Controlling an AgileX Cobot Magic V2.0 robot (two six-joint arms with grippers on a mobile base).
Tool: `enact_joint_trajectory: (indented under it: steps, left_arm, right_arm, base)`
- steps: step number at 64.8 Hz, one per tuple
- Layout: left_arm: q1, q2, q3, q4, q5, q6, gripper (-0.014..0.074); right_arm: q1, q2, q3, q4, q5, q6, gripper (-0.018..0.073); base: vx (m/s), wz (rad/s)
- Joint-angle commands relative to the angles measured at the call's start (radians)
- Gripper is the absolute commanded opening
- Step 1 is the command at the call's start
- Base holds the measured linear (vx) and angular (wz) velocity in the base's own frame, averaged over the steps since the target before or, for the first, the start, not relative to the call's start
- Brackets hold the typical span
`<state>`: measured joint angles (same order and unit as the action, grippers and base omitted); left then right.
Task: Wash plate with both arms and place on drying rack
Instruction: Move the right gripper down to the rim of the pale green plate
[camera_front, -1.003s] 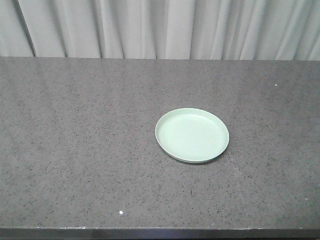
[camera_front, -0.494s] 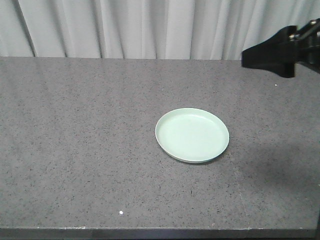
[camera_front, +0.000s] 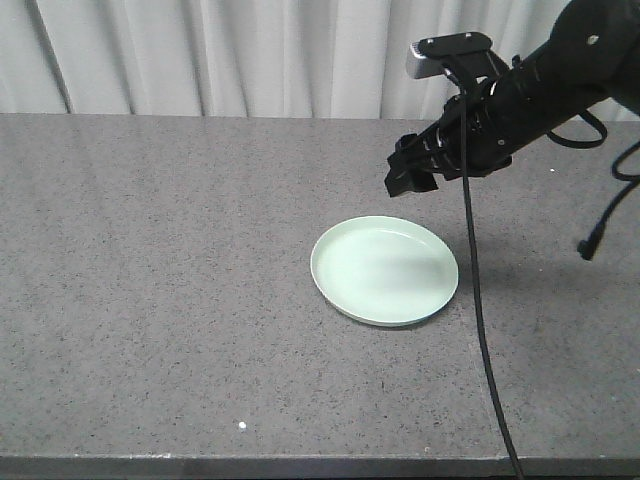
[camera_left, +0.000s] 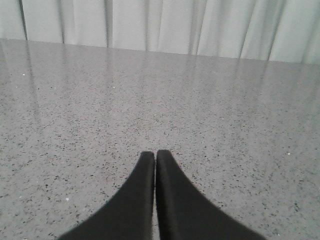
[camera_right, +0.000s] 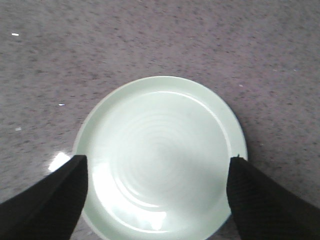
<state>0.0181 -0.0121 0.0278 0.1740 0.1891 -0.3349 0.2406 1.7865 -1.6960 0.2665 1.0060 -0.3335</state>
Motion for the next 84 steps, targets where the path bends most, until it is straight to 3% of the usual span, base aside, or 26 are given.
enact_joint_trajectory:
  steps: [1,26,63,75,84]
  left_arm:
    - [-0.006,-0.014,0.018,0.0,-0.071,-0.002,-0.0006]
    - [-0.006,-0.014,0.018,0.0,-0.071,-0.002,-0.0006]
    - [-0.006,-0.014,0.018,0.0,-0.069,-0.002,-0.0006]
    - [-0.006,-0.014,0.018,0.0,-0.069,-0.002,-0.0006]
    - [-0.006,-0.014,0.018,0.0,-0.069,-0.002,-0.0006]
  right_arm:
    - [0.0,0.022,-0.084,-0.121,-0.017,0.084,0.0559]
    - [-0.027,0.236,-0.255,-0.205,0.104,0.158,0.0559]
    - [-0.057,0.343,-0.264,-0.197,0.164,0.156,0.0555]
    - [-0.057,0.352,-0.264,-0.198,0.172,0.156,0.0499]
    - [-0.057,0.357,-0.264,-0.198,0.199,0.156,0.0393]
  base:
    - [0.0,0.0]
    - [0.0,0.0]
    - [0.0,0.0]
    - [0.0,0.0]
    - [0.0,0.0]
